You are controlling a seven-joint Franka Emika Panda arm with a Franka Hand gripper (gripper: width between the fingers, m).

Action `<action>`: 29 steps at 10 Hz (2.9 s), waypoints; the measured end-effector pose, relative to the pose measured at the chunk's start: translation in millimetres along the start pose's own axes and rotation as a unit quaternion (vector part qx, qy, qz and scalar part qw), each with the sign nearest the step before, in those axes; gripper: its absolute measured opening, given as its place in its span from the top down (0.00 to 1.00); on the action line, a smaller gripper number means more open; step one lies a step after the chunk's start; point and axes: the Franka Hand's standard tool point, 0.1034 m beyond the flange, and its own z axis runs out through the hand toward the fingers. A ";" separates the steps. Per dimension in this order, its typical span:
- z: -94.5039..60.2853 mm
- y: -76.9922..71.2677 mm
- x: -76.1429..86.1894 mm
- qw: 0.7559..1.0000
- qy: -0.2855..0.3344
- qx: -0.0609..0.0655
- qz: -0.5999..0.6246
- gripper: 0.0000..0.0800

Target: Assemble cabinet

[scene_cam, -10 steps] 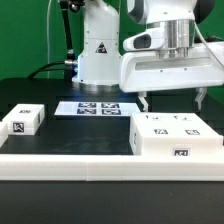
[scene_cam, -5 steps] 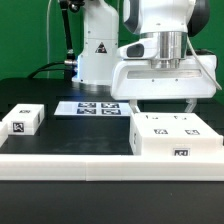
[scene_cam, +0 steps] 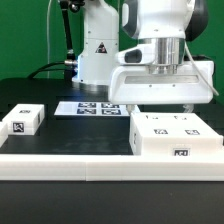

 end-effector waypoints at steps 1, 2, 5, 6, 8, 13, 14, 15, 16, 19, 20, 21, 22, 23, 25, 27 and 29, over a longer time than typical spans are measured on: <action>2.7 3.0 -0.6 1.000 0.000 -0.002 0.000 0.00; 4.3 5.1 -0.4 1.000 0.000 -0.003 0.000 0.00; 4.8 8.4 2.3 1.000 0.001 -0.004 -0.011 0.00; 4.8 8.2 2.3 1.000 0.001 -0.004 -0.012 0.00; 4.6 8.2 3.4 1.000 0.002 -0.004 -0.012 0.00; 5.6 3.8 9.6 1.000 0.007 -0.003 -0.021 0.00; 5.9 4.9 8.8 1.000 0.006 -0.003 -0.024 0.00; 6.1 4.8 8.1 1.000 0.005 -0.003 -0.025 0.11; 6.1 3.6 7.9 1.000 0.005 -0.003 -0.026 0.28; 6.5 4.0 6.9 1.000 0.004 -0.003 -0.029 0.68; 6.8 3.5 6.0 1.000 0.003 -0.003 -0.029 0.68; 6.9 2.4 5.7 1.000 0.003 -0.003 -0.030 0.91; 6.9 1.9 5.6 1.000 0.003 -0.003 -0.031 0.97; 6.9 2.0 5.6 1.000 0.003 -0.003 -0.031 0.99; 7.0 2.0 5.5 1.000 0.003 -0.003 -0.031 1.00; 6.2 2.6 5.6 0.999 0.003 -0.003 -0.035 1.00; -2.8 3.3 7.7 0.999 0.006 -0.002 -0.042 1.00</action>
Offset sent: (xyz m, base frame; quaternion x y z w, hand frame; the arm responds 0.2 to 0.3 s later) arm 0.0104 -0.0069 -0.0090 0.0045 0.0166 -0.0222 0.9996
